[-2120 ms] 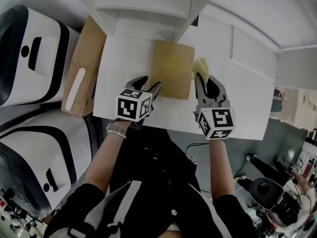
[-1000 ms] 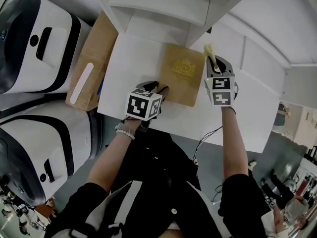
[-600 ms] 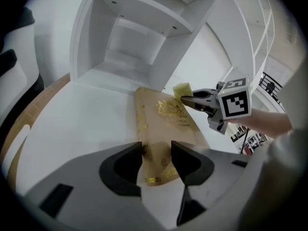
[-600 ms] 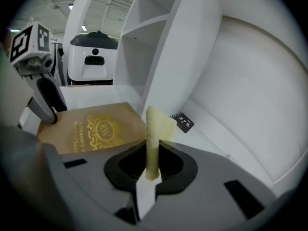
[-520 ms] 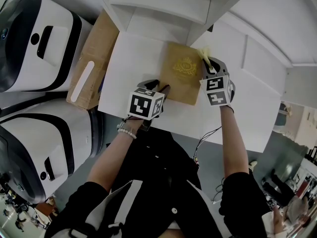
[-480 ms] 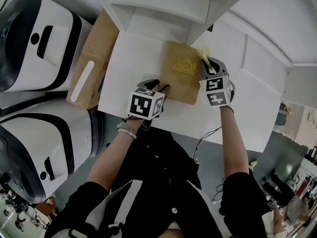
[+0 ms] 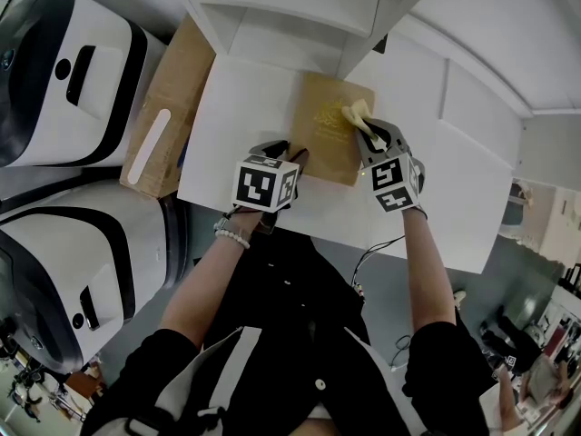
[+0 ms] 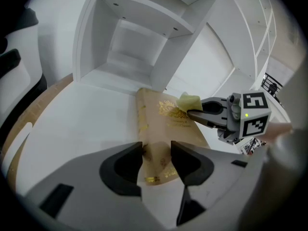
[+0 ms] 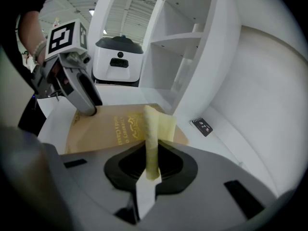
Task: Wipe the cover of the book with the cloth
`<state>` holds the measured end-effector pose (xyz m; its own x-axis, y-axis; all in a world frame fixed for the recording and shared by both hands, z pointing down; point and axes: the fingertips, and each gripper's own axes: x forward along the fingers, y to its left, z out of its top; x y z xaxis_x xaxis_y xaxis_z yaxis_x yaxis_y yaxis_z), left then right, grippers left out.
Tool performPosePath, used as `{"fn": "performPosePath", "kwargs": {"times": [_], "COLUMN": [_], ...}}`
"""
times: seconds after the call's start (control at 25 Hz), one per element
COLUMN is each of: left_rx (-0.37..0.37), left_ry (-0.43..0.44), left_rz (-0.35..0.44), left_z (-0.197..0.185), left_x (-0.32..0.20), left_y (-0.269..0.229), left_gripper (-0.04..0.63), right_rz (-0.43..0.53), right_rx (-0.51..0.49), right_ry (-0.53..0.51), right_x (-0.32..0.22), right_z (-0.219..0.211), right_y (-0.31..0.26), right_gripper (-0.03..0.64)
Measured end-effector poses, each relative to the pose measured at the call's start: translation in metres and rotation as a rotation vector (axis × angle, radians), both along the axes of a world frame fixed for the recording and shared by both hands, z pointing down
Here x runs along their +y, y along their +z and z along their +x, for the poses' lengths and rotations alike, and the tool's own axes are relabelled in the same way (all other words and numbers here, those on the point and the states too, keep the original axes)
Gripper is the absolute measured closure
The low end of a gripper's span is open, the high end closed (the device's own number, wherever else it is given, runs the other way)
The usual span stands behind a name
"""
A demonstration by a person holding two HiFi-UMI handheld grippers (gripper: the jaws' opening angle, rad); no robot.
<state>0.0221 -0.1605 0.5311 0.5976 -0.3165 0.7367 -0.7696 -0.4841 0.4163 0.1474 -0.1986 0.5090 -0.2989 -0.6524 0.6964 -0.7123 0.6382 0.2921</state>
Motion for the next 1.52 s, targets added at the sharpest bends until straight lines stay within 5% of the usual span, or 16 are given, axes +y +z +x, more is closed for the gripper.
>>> {"fn": "performPosePath", "kwargs": {"times": [0.96, 1.16, 1.52], "left_rx": [0.022, 0.024, 0.027], "left_ry": [0.015, 0.016, 0.014], "left_rz": [-0.006, -0.005, -0.010], "left_z": [-0.002, -0.002, -0.002], "left_x": [0.000, 0.000, 0.000], "left_y": [0.000, 0.000, 0.000], "left_gripper": [0.408, 0.408, 0.408], "right_rz": [-0.155, -0.159, 0.005], "right_rx": [-0.067, -0.122, -0.097], "right_ry": [-0.318, -0.304, -0.141], "right_x": [0.118, 0.116, 0.041], "right_z": [-0.065, -0.064, -0.037], "right_y": [-0.001, -0.015, -0.037], "right_gripper": [0.578, 0.578, 0.578]}}
